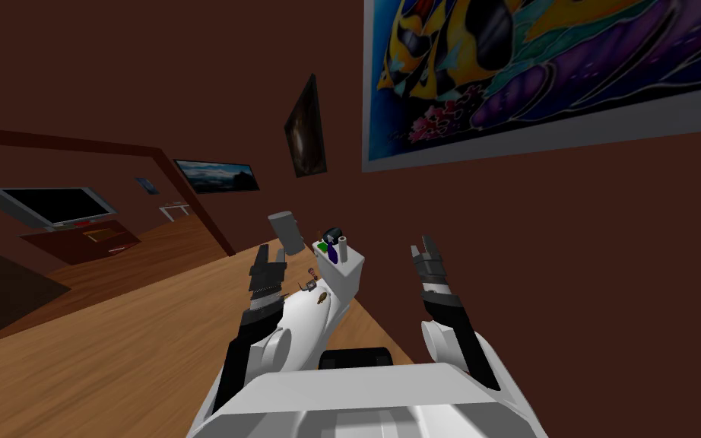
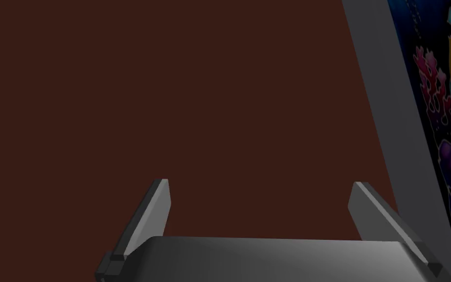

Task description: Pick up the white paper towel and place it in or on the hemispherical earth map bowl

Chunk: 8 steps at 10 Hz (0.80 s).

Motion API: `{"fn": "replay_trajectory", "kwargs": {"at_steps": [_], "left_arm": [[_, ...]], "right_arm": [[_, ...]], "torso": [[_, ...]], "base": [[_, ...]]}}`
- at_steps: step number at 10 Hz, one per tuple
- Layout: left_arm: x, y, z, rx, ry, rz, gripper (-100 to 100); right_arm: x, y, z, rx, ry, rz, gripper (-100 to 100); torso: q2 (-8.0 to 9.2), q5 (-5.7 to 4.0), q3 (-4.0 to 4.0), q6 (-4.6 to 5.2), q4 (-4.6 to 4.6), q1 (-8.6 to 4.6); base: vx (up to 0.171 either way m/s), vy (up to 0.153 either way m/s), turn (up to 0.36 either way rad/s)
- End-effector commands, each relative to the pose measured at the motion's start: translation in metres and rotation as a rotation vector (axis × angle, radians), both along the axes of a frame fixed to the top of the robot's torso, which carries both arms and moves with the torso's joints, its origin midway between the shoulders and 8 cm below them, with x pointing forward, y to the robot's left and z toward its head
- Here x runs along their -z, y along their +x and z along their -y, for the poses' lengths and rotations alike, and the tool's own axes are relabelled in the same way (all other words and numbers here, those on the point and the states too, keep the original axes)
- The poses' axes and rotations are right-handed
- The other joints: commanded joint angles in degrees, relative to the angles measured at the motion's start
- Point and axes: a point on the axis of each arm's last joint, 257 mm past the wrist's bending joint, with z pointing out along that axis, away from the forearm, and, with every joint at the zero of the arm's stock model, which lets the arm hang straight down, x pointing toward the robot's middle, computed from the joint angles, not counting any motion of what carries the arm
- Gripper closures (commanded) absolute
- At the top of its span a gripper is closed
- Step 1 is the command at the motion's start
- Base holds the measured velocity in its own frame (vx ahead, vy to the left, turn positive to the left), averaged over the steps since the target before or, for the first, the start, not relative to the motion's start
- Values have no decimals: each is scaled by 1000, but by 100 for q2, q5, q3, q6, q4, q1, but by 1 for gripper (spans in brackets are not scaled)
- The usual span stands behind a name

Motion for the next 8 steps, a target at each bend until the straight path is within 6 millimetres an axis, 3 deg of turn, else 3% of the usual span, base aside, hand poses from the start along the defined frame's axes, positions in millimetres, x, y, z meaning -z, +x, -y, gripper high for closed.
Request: {"fn": "replay_trajectory", "kwargs": {"at_steps": [1,6,8], "left_arm": [[3,5,6,18,38,-10,-100],[19,35,35,80,210,-44,-100],[30,46,42,89,248,-63,-100]], "right_arm": [[0,0,0,0,0,0,0],[0,0,0,0,0,0,0],[0,0,0,0,0,0,0]], "torso": [[0,0,0,0,0,0],[9,9,5,-1,2,43],[9,5,5,1,2,19]], "base": [[-5,18,14],[-23,82,24],[-22,22,-56]]}}
